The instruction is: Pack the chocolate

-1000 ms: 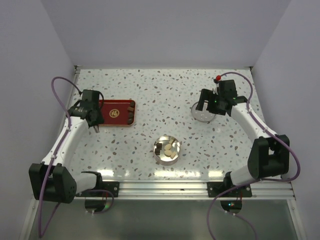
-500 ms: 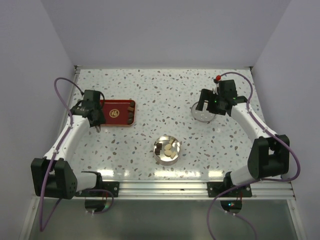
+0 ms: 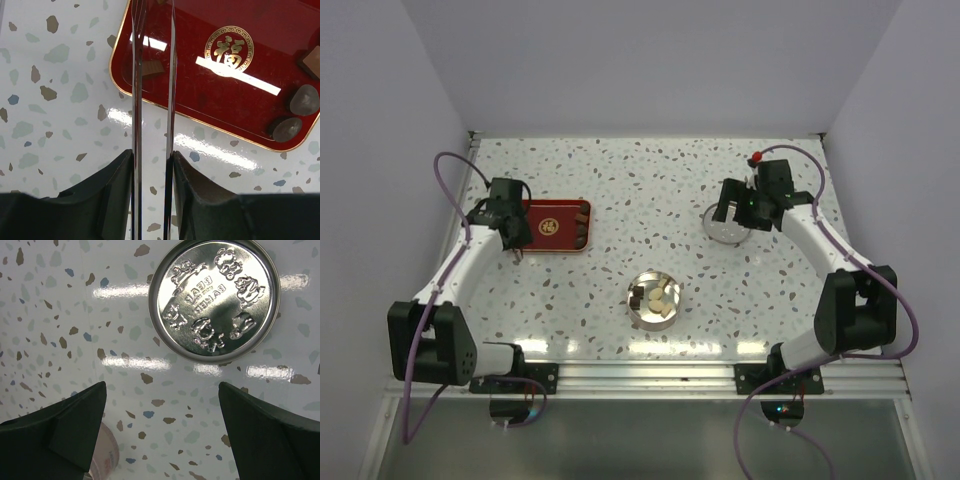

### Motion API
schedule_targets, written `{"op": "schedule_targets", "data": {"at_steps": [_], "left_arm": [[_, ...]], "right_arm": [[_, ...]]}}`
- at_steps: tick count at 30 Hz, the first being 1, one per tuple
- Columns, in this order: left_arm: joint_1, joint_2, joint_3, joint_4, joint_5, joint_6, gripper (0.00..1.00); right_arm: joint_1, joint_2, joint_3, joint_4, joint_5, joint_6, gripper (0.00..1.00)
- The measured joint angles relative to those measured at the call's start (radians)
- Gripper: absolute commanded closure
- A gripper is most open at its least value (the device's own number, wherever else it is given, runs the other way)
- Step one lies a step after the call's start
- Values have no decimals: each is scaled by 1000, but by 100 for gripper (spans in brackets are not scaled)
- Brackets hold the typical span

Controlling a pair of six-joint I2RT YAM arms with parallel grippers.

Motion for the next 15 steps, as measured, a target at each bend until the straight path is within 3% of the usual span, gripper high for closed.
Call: {"op": "schedule_targets", "data": {"at_steps": [15], "left_arm": [[12,56,0,49,-3,8,59]], "right_arm": [[-6,22,12,0,-20,-4,3]]}}
